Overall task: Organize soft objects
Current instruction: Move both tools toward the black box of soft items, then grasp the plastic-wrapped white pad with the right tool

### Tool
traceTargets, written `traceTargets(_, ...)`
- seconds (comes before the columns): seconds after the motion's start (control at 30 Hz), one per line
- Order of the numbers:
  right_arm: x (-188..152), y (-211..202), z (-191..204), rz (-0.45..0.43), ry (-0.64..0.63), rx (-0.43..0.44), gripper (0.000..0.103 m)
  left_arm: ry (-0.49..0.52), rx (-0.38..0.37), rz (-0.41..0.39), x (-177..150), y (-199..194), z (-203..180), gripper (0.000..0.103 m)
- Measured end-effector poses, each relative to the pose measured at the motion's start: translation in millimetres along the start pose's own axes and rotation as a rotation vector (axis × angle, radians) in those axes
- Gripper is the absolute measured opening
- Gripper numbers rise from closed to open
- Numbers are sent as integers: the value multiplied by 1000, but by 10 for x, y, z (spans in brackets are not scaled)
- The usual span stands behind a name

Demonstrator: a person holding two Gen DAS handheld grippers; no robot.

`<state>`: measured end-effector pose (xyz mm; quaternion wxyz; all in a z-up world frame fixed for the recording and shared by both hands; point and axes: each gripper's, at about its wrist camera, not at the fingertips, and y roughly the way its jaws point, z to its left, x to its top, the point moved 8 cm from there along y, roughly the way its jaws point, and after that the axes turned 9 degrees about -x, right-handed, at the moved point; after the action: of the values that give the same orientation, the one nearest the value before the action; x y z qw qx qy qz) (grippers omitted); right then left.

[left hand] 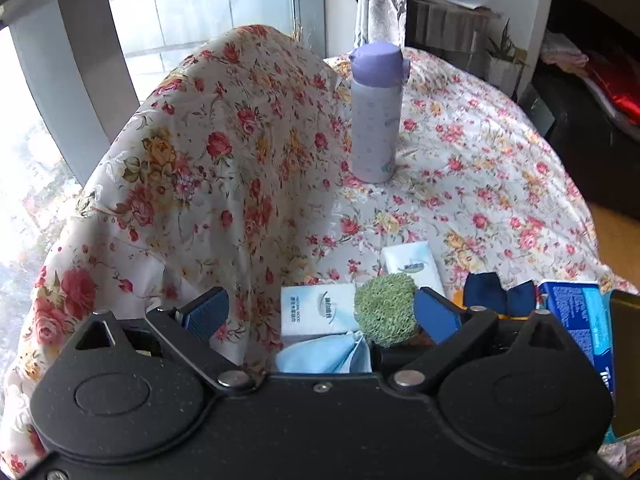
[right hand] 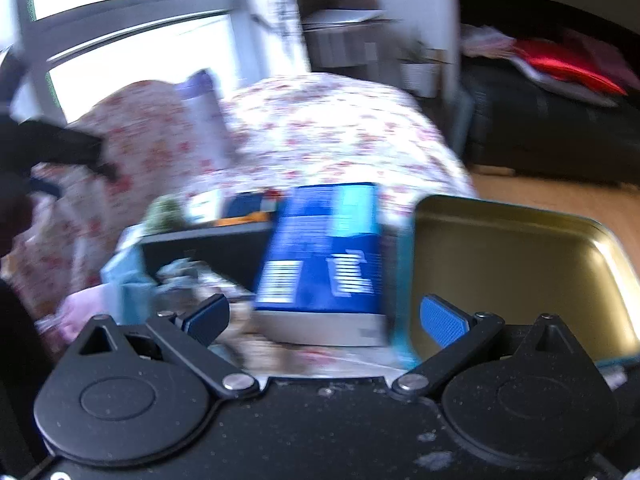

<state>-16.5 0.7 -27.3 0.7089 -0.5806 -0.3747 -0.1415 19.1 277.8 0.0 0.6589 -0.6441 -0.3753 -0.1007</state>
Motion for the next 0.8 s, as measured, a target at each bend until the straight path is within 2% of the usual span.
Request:
traceTargets(0.1, -31, -13, 253, 11, -44, 48, 102, 3, 5, 9, -23, 45, 7, 96)
traceTargets(0.3, -174, 5, 530, 55, -93, 88, 102, 1, -6, 64, -87, 159, -16, 96)
traceTargets(0.57, -317, 39, 503, 104, -140, 61, 99, 28, -5, 83, -135, 204, -58, 96)
traceTargets(0.67, -424, -2, 447, 108, -159, 17, 99, 25, -5, 91, -145, 228, -47, 96)
traceTargets(0.8, -581, -32, 281, 178, -96, -30, 100, 26, -6, 99, -160, 239, -55, 96)
